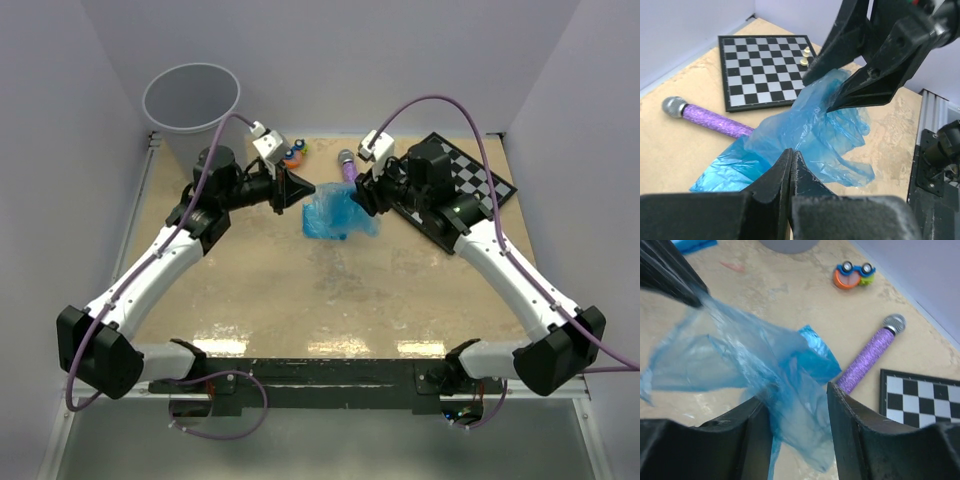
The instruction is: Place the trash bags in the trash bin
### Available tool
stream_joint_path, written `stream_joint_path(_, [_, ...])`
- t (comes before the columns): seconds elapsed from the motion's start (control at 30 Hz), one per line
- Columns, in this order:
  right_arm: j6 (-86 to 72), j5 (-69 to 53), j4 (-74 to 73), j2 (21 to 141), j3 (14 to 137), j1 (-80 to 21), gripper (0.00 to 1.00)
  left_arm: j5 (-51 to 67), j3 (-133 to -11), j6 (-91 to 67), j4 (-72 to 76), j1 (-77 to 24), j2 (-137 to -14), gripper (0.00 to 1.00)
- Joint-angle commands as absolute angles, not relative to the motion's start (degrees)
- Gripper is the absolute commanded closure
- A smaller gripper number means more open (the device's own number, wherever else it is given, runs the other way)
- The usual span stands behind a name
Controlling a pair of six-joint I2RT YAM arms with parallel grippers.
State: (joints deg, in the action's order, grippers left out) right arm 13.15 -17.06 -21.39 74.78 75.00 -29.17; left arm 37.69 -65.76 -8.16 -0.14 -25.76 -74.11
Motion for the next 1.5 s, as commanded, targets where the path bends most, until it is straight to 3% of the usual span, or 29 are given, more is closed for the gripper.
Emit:
stream_joint_path(0.0, [15.03,-11.60,-19.95,73.83,72.86,-28.56,0.53,36.21,-66.27,-6.95,0.09,-23.91,-71.11,1.00])
stream_joint_path(0.53, [19.51,-14.85,-25.66,69.53,70.14,-28.56,0.51,28.39,-63.37,-7.73,-2.37,-14.33,-66.53,1.00])
stream_joint_path(0.93, [15.39,-34.88,-25.41,70.04,77.69,-28.56,0.28,37.17,-61.88,-9.67,-1.14,-13.97,-66.71,1.00])
stream_joint_path(1.27, [12.30,-39.02,-19.69,76.81,80.51,-32.95,0.15,37.35,-62.40,-9.67,-1.58,-13.97,-66.01,1.00])
stream_joint_path(1.47, [8.19,-30.09,-15.04,79.01,79.89,-36.83,0.14,37.70,-61.96,-10.11,-1.32,-13.97,-65.48,1.00])
